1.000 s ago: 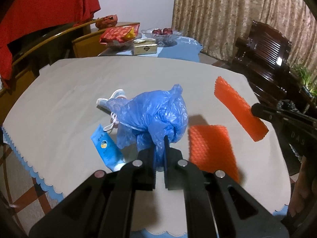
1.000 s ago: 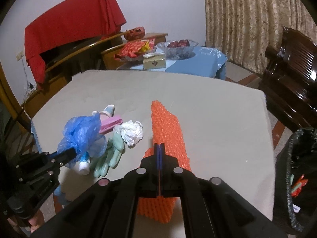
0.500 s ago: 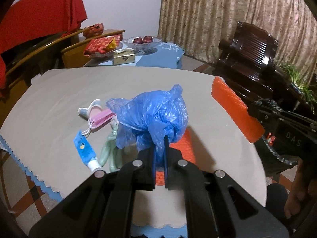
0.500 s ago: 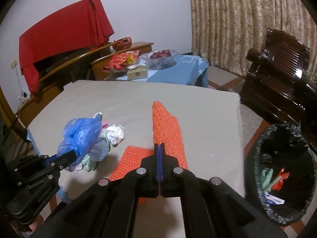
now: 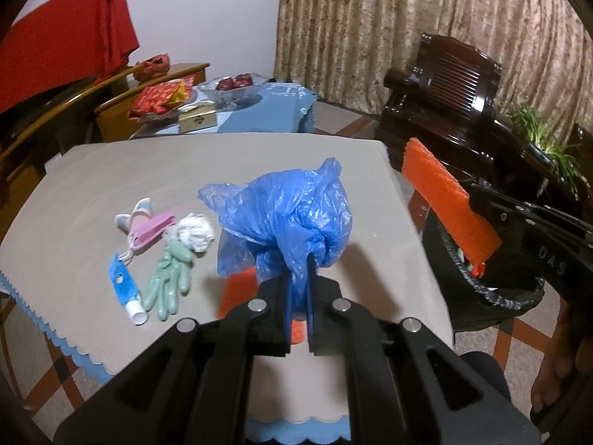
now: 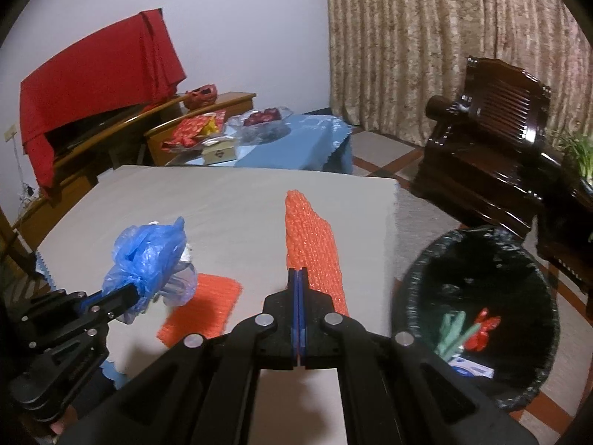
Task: Collect trash
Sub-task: 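Carry the mesh and blue bag in both tools over the black trash bin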
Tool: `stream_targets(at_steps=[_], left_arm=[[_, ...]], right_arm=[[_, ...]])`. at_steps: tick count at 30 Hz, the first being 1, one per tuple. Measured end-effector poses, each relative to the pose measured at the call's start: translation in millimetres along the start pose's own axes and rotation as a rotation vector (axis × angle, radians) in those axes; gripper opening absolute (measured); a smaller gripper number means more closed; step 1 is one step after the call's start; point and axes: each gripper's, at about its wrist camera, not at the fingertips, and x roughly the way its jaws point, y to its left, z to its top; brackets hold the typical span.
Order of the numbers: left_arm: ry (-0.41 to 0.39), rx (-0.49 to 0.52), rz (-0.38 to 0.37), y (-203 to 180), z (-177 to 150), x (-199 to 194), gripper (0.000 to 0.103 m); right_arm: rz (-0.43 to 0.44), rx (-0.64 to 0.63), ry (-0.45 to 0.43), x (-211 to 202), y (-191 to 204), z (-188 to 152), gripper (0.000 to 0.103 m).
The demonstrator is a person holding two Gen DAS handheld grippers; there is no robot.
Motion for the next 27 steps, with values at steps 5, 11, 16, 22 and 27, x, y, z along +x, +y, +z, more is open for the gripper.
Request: stream_targets(at_steps=[5, 11, 16, 22, 27], left_arm=[[0.001, 0.042, -0.027, -40, 4, 4, 0.005], [0.004, 0.097, -0.078, -97, 8, 14, 0.005], [0.014, 0.117, -0.099, -130, 9, 26, 0.005], [0.026, 0.132, -0.116, -169, 10, 41, 0.005], [0.04, 0.131, -0.124, -197, 12, 55, 0.005]], right_arm=[[-0.045, 0.016, -0.002, -9, -35, -7, 0.0], [-0.102, 0.043, -0.005, -20, -80, -13, 0.0], [-0.141, 0.066, -0.011, -27, -118, -17, 0.0], [-0.16, 0.103, -0.001, -29, -161, -24, 0.0], [-0.184, 0.096, 0.021, -20, -191, -31, 0.0]])
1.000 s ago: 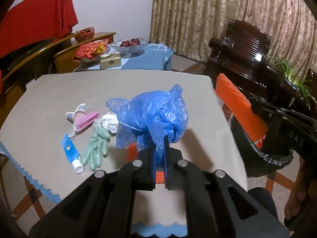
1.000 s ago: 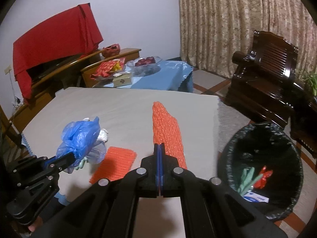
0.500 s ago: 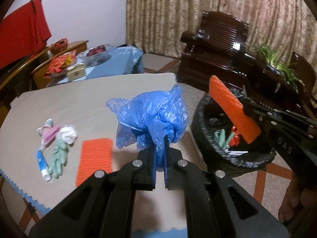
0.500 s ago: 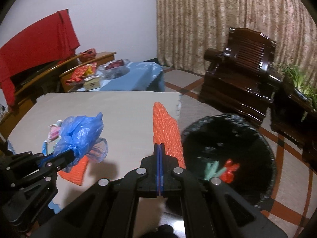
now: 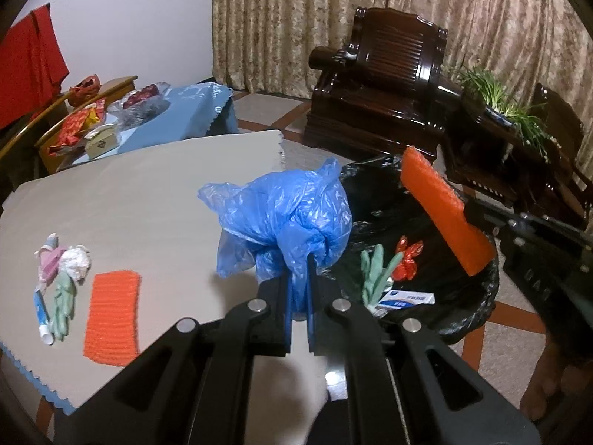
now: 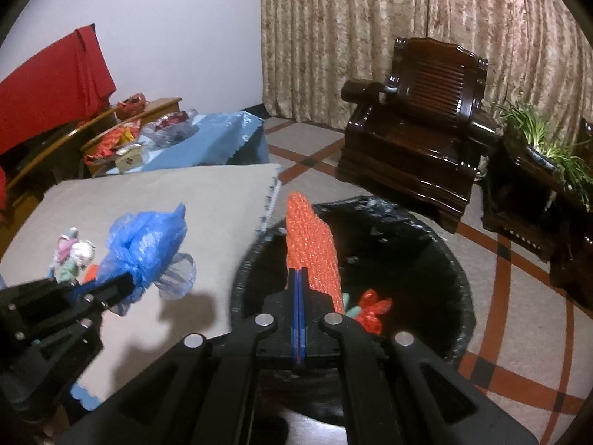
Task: Collect trash
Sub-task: 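Carry the mesh and blue bag in both tools over the black trash bin, then open both tools to drop the mesh and blue bag into the bin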
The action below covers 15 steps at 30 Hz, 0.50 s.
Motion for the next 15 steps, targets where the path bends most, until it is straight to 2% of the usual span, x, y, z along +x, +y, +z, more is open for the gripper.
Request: stream_targets(at_steps=[7, 13, 15], left_arm=[[0.018, 0.027, -0.034, -40, 10, 29, 0.005], [0.042, 0.028, -0.07, -62, 17, 60, 0.006], [0.06, 0.034, -0.099, -67, 16, 72, 0.017]], right_arm=[[-0.021, 0.052, 0.047, 33, -47, -7, 0.0], [-0.016, 0.066, 0.084, 57, -73, -4, 0.001], [-0.017, 0.083, 0.103, 63, -78, -8, 0.004]])
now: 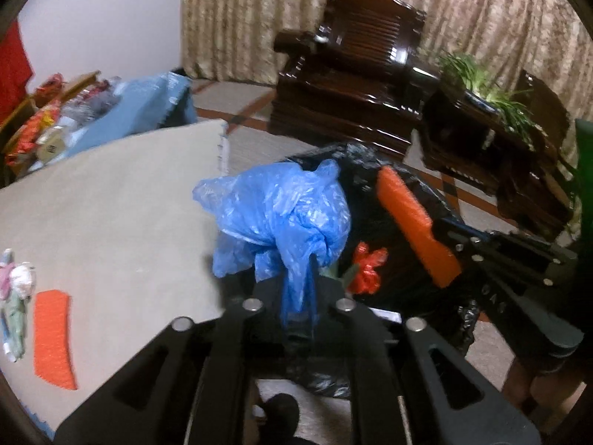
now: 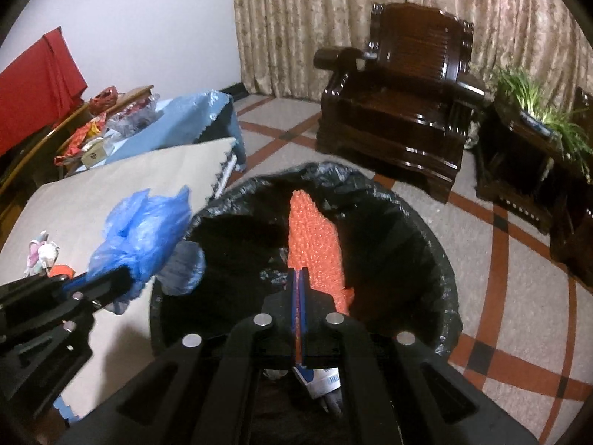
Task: Collect trash
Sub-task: 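Open both tools to drop the mesh and blue bag into the bin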
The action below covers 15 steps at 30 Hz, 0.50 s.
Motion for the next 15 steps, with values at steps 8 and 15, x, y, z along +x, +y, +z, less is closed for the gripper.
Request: stream_targets(at_steps=[8, 15], left_arm=[[0.016, 0.043, 0.047, 12, -17, 11, 0.047], [0.023, -0.013, 0.172, 87, -44, -25, 0.056]], right_arm=[[0.002, 0.078, 0.038, -2, -9, -28, 0.022], [0.06, 0.043, 0.03, -26, 41, -41, 0.022]])
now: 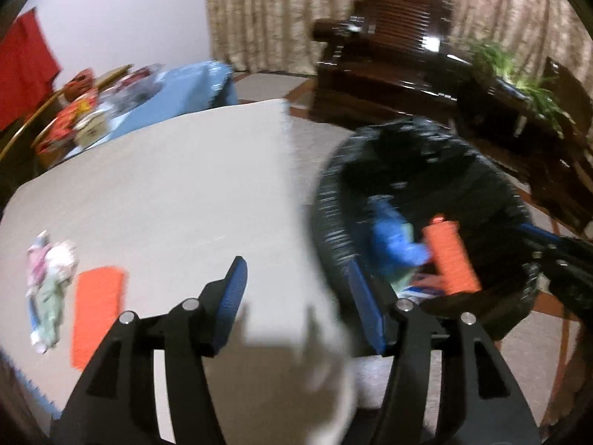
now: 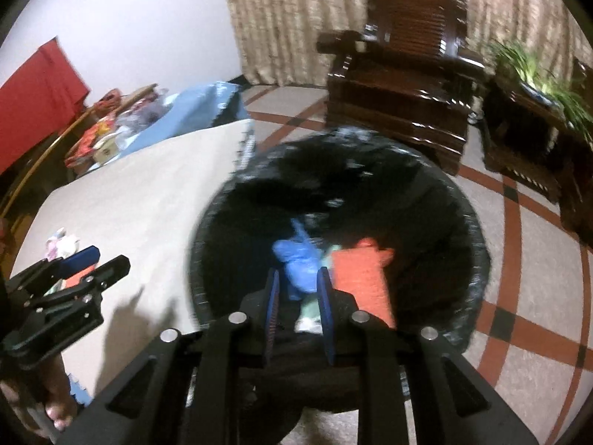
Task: Collect trash
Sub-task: 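Open both tools to drop the mesh and blue bag into the bin, then move both open tools back over the remaining trash on the table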
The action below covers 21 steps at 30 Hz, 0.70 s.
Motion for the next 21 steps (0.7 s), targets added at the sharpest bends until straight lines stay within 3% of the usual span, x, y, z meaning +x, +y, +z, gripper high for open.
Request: stream_targets(at_steps=[12, 16, 21], left_arm=[[-0.047, -0.146, 0.153, 133, -30, -56, 0.068], [-0.048, -0.194, 0.192, 173, -44, -72, 0.07], [-0.049, -0.254, 0.263, 231, -67, -88, 0.073]], right_arm=[[0.111, -0.117, 0.0, -12, 144, -14, 0.031], [0.127, -0.13, -0.01, -17, 179, -17, 0.044], [0.165, -0.173, -0.014, -17, 230, -22, 0.045]])
